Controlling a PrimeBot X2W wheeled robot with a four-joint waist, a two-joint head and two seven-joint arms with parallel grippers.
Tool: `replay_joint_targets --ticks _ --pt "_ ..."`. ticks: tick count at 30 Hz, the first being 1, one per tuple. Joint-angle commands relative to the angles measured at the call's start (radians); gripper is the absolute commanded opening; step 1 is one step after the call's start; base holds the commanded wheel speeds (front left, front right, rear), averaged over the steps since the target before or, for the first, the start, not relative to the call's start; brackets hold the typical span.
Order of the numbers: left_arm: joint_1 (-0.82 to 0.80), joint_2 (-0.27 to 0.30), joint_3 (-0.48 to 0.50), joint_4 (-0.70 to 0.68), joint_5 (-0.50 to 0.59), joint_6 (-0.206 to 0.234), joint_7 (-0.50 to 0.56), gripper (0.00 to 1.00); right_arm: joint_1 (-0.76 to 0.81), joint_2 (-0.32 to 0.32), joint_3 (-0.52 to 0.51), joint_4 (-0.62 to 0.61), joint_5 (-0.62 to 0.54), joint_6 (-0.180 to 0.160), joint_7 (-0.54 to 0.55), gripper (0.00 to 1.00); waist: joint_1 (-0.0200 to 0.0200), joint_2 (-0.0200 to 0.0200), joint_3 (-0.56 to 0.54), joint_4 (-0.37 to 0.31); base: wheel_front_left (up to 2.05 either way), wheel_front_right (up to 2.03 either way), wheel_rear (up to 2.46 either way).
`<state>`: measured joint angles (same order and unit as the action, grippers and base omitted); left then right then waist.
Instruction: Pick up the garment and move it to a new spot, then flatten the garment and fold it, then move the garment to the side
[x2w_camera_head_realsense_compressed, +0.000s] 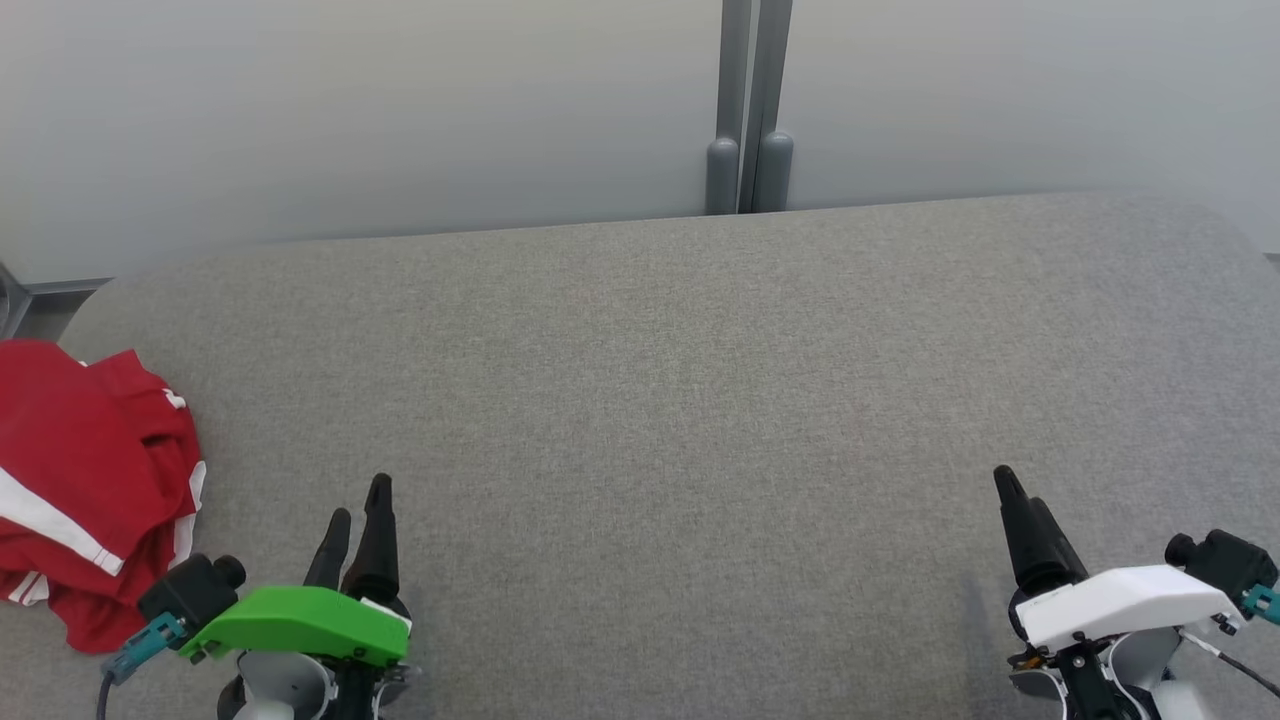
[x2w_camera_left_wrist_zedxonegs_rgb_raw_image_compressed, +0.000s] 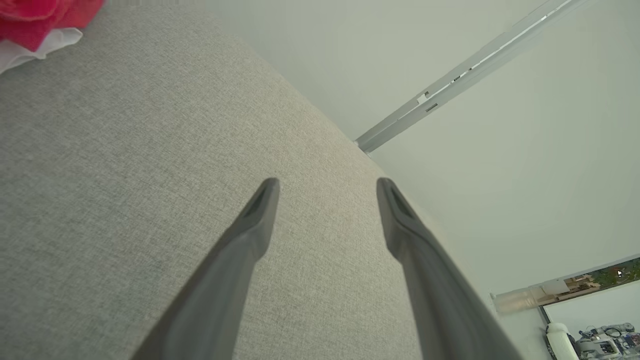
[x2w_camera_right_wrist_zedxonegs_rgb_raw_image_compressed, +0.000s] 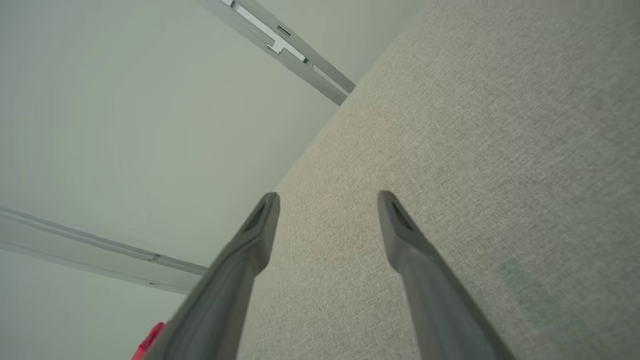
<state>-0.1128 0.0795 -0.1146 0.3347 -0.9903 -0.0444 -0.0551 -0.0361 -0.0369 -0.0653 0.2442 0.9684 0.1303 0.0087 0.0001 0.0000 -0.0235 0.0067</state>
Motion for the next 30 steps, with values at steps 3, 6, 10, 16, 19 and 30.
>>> replay_joint_targets --ticks 3,6,10,16,19,30 --pt "-0.004 0.024 -0.020 -0.013 0.090 0.015 -0.019 1.00 -0.031 -0.009 0.003 -0.022 -0.112 0.000 0.006 1.00 0.0000 0.0000 -0.002 0.001 0.00 0.00 0.00" --pt "-0.001 0.033 -0.034 -0.014 0.149 0.029 -0.029 1.00 -0.035 -0.009 0.013 -0.025 -0.177 0.000 0.009 1.00 0.0000 0.0000 -0.005 0.002 0.00 0.00 0.00" --pt "0.002 0.043 -0.048 -0.010 0.216 0.043 -0.041 1.00 -0.038 -0.009 0.024 -0.022 -0.256 0.000 0.005 1.00 0.0000 0.0000 -0.008 0.004 0.00 0.00 0.00" --pt "0.004 0.054 -0.059 -0.008 0.288 0.053 -0.059 1.00 -0.048 -0.010 0.037 -0.012 -0.366 0.000 -0.001 1.00 0.0000 0.0000 -0.011 0.006 0.00 0.00 0.00" --pt "0.002 0.061 -0.065 -0.006 0.321 0.054 -0.068 1.00 -0.053 -0.010 0.047 -0.008 -0.422 0.000 -0.003 1.00 0.0000 0.0000 -0.011 0.006 0.00 0.00 0.00" --pt "-0.019 0.072 -0.081 0.008 0.413 0.047 -0.096 1.00 -0.065 -0.013 0.059 0.009 -0.548 0.000 -0.011 1.00 0.0000 0.0000 -0.015 0.013 0.00 0.00 0.00"
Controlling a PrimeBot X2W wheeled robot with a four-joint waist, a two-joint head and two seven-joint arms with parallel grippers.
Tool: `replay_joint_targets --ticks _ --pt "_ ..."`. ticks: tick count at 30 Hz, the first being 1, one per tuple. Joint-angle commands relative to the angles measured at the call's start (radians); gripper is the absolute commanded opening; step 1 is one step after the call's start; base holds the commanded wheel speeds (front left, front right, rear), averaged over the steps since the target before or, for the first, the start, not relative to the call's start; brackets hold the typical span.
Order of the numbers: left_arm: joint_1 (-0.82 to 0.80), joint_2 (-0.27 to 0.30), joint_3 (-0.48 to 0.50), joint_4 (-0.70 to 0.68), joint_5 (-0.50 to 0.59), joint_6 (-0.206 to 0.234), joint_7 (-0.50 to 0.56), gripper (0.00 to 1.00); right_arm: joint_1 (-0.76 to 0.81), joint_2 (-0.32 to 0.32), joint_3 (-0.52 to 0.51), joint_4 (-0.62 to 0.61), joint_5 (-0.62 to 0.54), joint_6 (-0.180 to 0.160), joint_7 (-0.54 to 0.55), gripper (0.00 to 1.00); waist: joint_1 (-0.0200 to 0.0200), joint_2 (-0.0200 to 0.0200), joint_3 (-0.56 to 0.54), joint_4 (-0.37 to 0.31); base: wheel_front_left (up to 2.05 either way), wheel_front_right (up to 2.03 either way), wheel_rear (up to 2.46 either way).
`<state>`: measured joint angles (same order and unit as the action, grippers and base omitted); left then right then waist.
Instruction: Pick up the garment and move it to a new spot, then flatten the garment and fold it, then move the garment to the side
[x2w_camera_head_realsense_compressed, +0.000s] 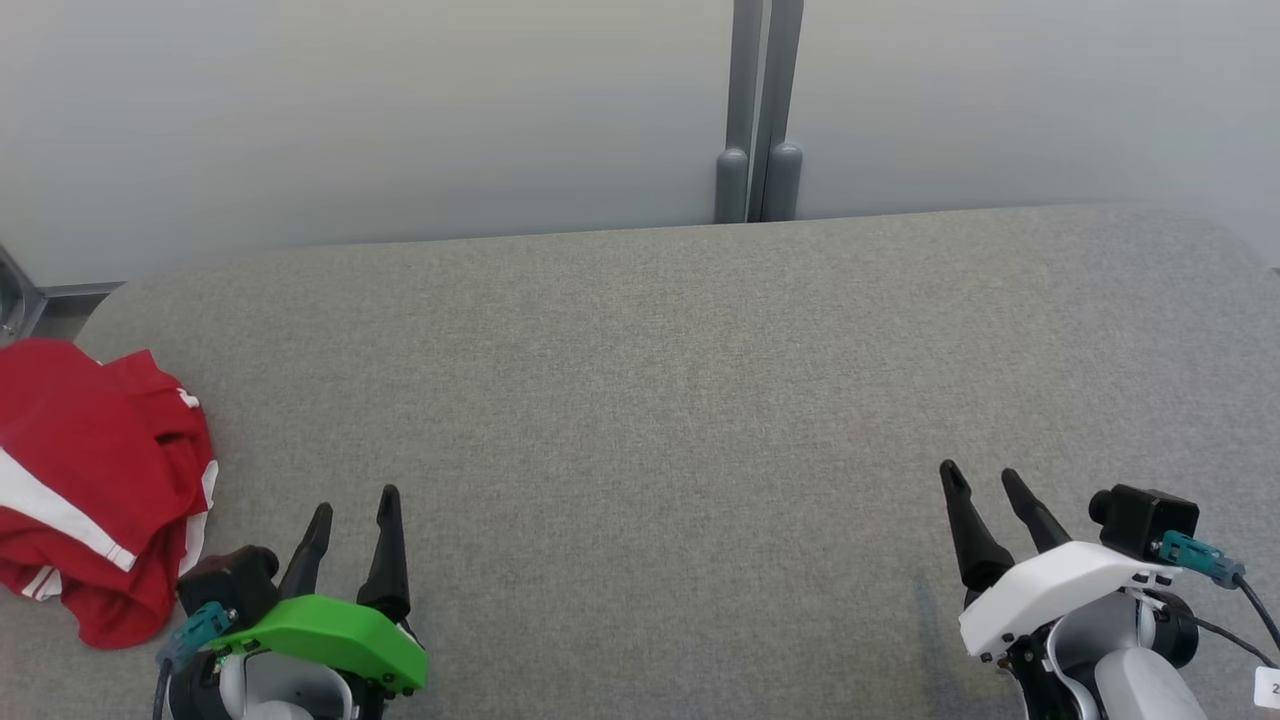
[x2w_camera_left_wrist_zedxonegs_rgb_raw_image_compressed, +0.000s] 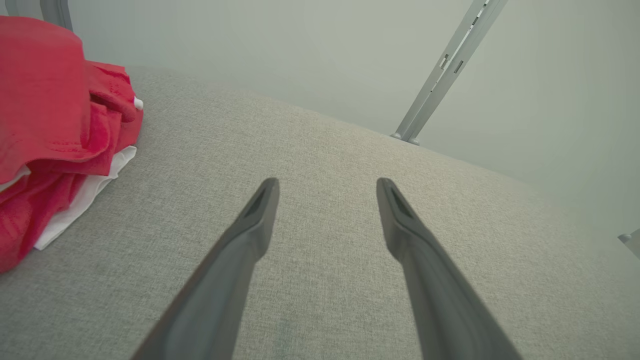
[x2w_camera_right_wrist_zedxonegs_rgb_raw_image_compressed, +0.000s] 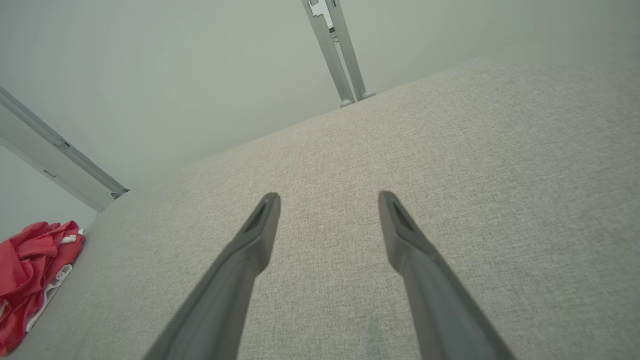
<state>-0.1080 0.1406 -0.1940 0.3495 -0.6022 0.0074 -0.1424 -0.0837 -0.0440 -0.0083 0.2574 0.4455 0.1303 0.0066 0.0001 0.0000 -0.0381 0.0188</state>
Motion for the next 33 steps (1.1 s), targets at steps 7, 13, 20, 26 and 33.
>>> replay_joint_targets --ticks 7,13,20,26,33 --pt "-0.033 0.020 -0.010 -0.004 0.083 0.004 -0.016 1.00 -0.018 -0.010 0.005 0.001 -0.099 0.000 -0.024 1.00 0.0000 0.0000 -0.001 0.006 0.00 0.00 0.00" --pt "-0.034 0.022 -0.008 -0.006 0.099 -0.004 -0.018 1.00 -0.020 -0.009 0.018 0.002 -0.119 0.000 -0.037 1.00 0.0000 0.0000 0.000 0.008 0.00 0.00 0.00" --pt "-0.029 0.028 -0.014 -0.009 0.140 0.004 -0.026 1.00 -0.023 -0.013 0.034 0.001 -0.168 0.000 -0.045 1.00 0.0000 0.0000 -0.003 0.008 0.00 0.00 0.00" --pt "-0.024 0.032 -0.020 -0.012 0.174 0.012 -0.036 1.00 -0.024 -0.014 0.045 0.002 -0.208 0.000 -0.054 1.00 0.0000 0.0000 -0.004 0.009 0.00 0.00 0.00" --pt "-0.023 0.029 -0.023 -0.012 0.204 0.019 -0.048 1.00 -0.023 -0.012 0.053 0.009 -0.257 0.000 -0.063 1.00 0.0000 0.0000 -0.006 0.012 0.00 0.00 0.00"
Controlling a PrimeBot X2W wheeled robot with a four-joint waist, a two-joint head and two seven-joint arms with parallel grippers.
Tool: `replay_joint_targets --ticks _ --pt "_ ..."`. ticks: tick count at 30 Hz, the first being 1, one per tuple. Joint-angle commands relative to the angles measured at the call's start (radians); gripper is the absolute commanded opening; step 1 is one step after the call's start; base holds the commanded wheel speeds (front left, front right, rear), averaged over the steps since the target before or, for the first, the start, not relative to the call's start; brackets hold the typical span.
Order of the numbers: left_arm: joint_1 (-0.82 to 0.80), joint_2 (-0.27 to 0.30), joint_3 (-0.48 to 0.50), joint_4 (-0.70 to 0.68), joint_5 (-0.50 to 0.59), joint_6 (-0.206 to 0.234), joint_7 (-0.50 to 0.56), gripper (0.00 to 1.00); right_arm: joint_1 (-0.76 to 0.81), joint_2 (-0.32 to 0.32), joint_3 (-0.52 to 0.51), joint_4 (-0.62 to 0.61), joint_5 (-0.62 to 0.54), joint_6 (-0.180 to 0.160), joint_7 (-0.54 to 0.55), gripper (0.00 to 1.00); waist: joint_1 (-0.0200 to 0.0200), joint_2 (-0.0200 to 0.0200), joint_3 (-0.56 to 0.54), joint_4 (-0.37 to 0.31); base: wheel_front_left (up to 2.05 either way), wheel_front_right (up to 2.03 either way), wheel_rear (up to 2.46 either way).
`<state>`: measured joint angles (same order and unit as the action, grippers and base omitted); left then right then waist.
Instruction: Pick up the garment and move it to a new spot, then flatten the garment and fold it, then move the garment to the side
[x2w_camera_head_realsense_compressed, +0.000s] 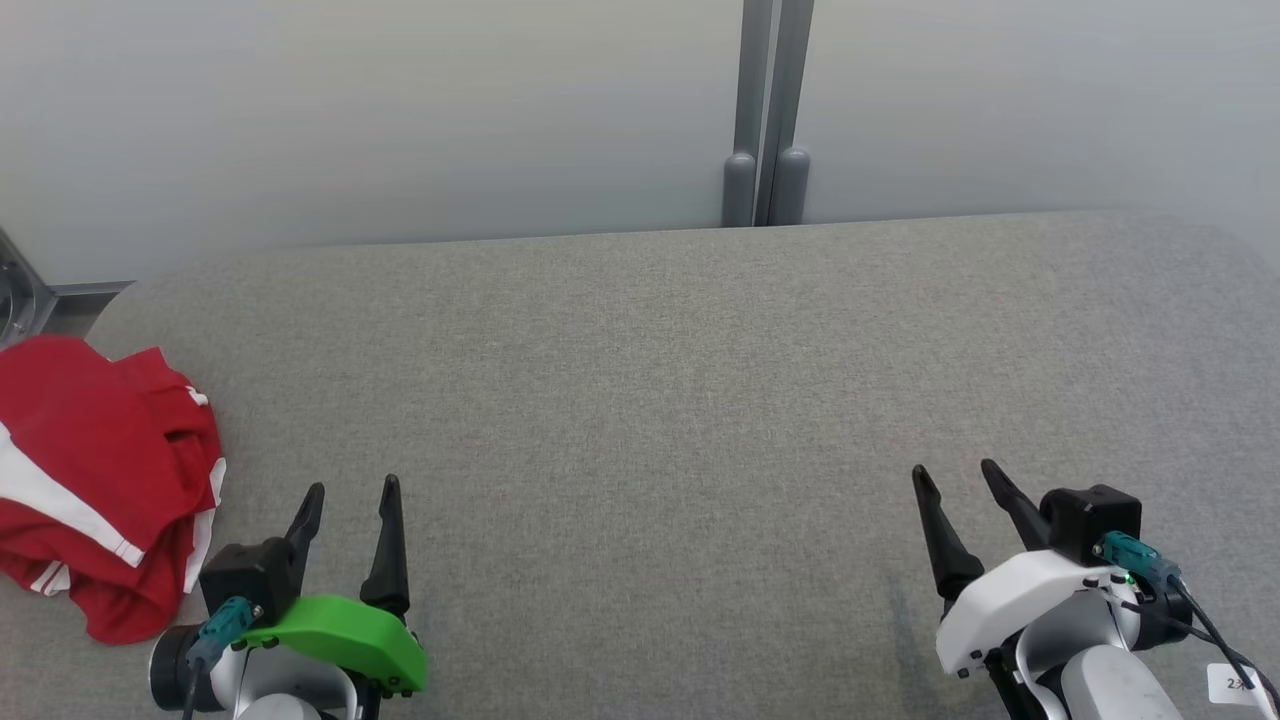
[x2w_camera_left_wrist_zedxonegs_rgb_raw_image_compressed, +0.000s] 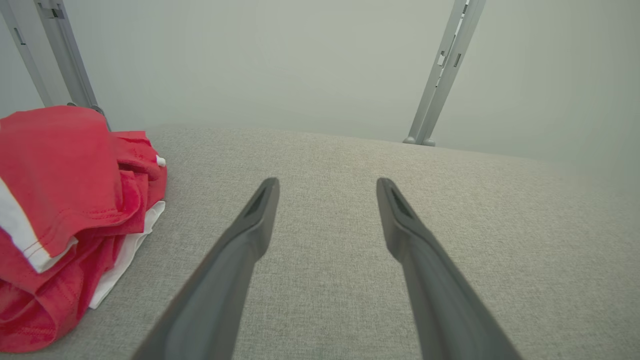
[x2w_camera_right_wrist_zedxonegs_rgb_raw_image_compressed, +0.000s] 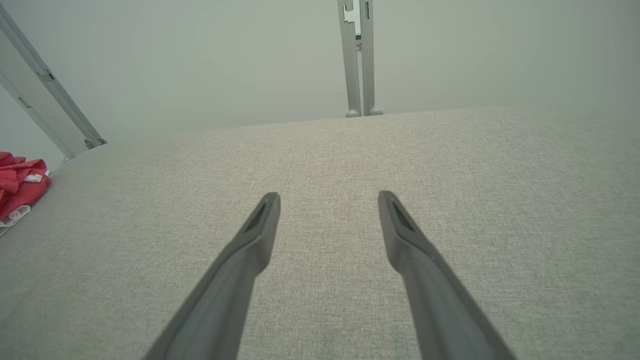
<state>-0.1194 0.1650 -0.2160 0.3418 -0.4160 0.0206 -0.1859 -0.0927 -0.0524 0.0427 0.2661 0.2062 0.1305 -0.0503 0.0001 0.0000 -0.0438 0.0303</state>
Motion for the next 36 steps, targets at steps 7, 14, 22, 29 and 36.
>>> replay_joint_targets --ticks 7,14,22,29,36 --pt "-0.007 0.004 0.005 0.001 0.034 0.014 -0.011 1.00 -0.020 -0.002 0.006 0.005 -0.053 0.000 -0.020 1.00 -0.0001 0.0000 -0.003 0.001 0.00 0.00 0.00" --pt "0.001 0.013 -0.003 -0.004 0.067 0.021 -0.013 1.00 -0.022 -0.001 0.014 0.005 -0.092 0.000 -0.028 1.00 -0.0001 0.0000 -0.005 0.004 0.00 0.00 0.00" --pt "0.008 0.020 -0.013 -0.007 0.098 0.027 -0.021 1.00 -0.023 -0.001 0.025 0.011 -0.141 0.000 -0.037 1.00 -0.0001 0.0000 -0.007 0.007 0.00 0.00 0.00" --pt "0.009 0.022 -0.018 -0.009 0.096 0.033 -0.023 1.00 -0.022 0.000 0.028 0.010 -0.141 0.000 -0.040 1.00 -0.0001 0.0000 -0.007 0.006 0.00 0.00 0.00" --pt "0.002 0.025 -0.021 0.000 0.084 0.029 -0.026 1.00 -0.022 0.000 0.030 0.010 -0.135 0.000 -0.038 1.00 -0.0001 0.0000 -0.006 0.006 0.00 0.00 0.00"
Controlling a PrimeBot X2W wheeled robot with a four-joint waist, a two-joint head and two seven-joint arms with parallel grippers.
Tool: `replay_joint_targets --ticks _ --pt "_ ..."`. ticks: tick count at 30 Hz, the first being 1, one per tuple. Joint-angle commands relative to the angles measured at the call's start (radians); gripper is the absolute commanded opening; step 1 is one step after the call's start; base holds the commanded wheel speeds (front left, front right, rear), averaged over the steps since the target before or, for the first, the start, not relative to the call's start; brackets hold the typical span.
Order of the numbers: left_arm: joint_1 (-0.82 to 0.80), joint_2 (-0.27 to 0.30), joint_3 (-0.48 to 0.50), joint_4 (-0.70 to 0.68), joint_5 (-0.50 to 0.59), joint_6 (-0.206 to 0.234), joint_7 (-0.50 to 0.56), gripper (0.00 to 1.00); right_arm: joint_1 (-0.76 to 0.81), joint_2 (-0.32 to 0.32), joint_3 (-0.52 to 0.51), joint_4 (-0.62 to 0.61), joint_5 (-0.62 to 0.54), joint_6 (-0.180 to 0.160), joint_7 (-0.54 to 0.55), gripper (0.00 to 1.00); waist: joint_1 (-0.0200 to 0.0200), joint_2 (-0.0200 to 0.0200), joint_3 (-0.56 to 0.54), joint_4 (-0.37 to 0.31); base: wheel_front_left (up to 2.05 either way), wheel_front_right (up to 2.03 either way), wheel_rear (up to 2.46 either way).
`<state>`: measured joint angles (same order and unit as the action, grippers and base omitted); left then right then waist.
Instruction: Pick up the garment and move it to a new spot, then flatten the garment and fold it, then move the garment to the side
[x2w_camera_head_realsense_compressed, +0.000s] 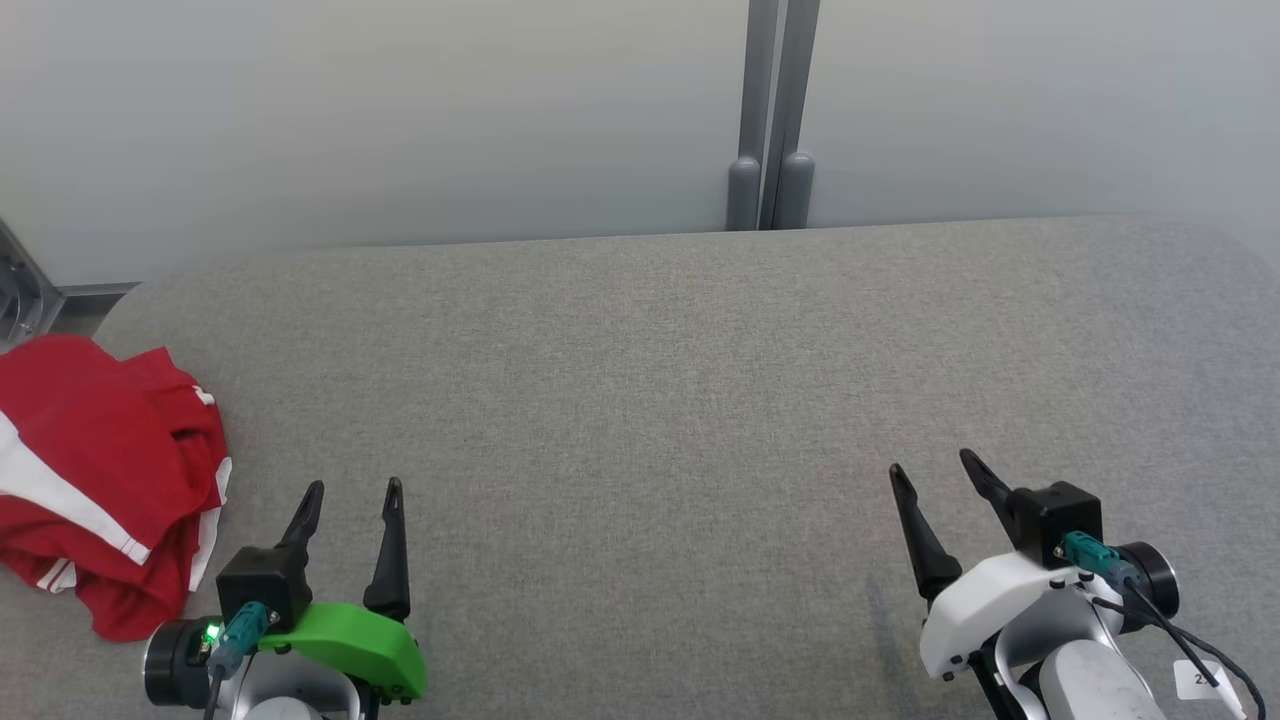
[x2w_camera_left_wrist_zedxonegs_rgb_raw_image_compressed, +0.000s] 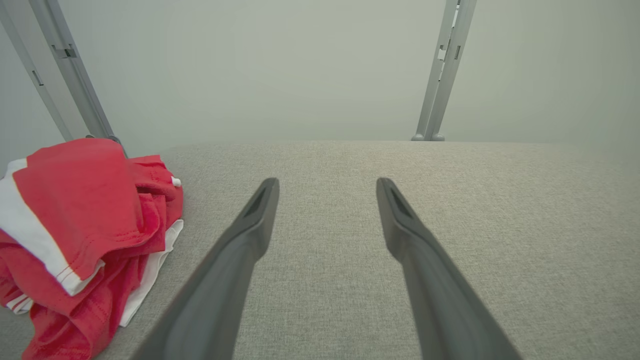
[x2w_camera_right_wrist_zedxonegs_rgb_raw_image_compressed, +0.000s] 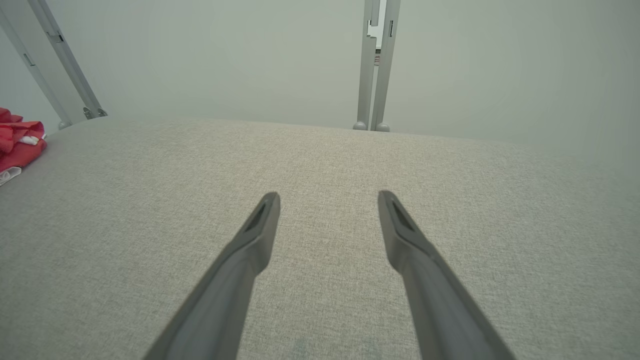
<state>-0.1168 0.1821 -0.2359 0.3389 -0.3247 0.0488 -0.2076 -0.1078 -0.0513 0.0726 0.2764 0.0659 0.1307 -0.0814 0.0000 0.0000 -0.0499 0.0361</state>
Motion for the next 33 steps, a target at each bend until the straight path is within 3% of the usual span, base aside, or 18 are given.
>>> replay_joint_targets --ticks 1,11,33 --pt "-0.002 0.007 -0.001 0.003 -0.009 0.001 -0.005 1.00 -0.006 -0.001 0.000 -0.002 0.005 0.000 -0.006 1.00 0.0000 0.0000 0.000 0.001 0.00 0.00 0.00" --pt "0.030 0.016 0.020 -0.023 -0.035 0.019 0.001 1.00 0.009 0.000 0.006 -0.015 0.041 0.000 -0.011 1.00 0.0000 0.0000 -0.003 0.053 0.00 0.00 0.00" --pt "0.095 0.068 0.023 -0.092 -0.038 0.053 0.039 1.00 0.019 0.000 0.059 0.005 0.103 0.000 -0.043 1.00 0.0000 0.0000 -0.003 0.364 0.00 0.00 0.00"
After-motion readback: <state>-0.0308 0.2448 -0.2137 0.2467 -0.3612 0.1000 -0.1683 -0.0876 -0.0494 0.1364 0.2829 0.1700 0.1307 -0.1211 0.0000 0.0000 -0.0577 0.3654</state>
